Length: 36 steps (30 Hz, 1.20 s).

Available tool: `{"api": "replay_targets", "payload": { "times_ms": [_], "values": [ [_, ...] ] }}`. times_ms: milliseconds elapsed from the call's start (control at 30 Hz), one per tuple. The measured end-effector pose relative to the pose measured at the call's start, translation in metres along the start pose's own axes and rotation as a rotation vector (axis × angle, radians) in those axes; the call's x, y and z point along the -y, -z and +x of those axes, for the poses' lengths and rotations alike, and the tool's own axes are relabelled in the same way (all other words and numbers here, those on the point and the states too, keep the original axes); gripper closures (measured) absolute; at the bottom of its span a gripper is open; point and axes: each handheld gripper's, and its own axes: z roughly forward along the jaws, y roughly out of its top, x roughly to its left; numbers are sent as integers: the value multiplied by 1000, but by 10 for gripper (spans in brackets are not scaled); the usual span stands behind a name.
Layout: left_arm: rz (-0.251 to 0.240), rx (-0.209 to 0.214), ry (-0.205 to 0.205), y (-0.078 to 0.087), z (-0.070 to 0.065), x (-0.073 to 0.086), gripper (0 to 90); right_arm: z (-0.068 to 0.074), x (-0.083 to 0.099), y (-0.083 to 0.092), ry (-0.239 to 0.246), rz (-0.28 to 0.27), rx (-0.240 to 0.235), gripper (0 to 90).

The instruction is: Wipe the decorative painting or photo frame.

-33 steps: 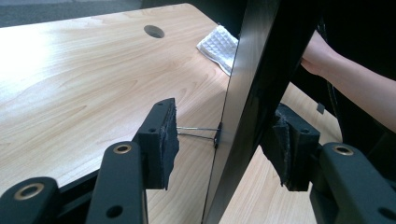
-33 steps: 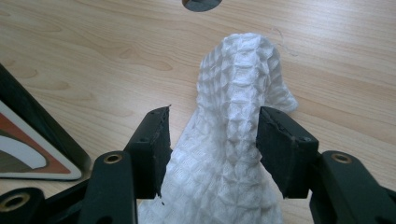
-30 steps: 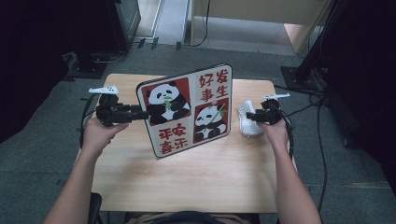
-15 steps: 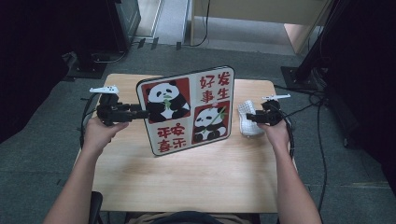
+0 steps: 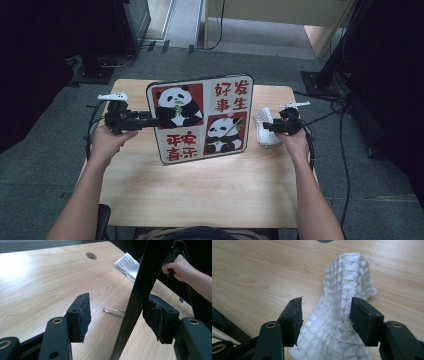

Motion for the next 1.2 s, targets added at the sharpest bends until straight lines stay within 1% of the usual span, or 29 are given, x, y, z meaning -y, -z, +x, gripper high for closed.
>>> {"api": "replay_targets", "payload": {
  "times_ms": [67, 200, 333, 500, 800, 1000, 1100, 1200],
  "values": [
    [-1, -7, 3, -1, 2, 1, 393, 1, 0, 0, -4, 2, -1, 434],
    [4, -29, -4, -2, 4, 2, 400, 1, 0, -1, 3, -3, -2, 433],
    [6, -27, 5, -2, 6, 4, 398, 1, 1, -1, 3, -3, -3, 432],
    [1, -34, -3, -2, 6, 4, 399, 2, 0, -1, 2, -2, -4, 431],
    [4, -39, -7, 0, 6, 5, 397, 2, 0, -1, 3, 0, -6, 430],
    [-13, -35, -2, 8, 8, 5, 383, 2, 0, -2, 5, 1, -10, 431],
    [-10, -32, -8, 11, 9, 7, 378, 2, 0, -2, 6, 2, -10, 430],
    [-17, -38, -7, 13, 11, 8, 378, 2, 0, -2, 9, 3, -11, 431]
  ]
}}
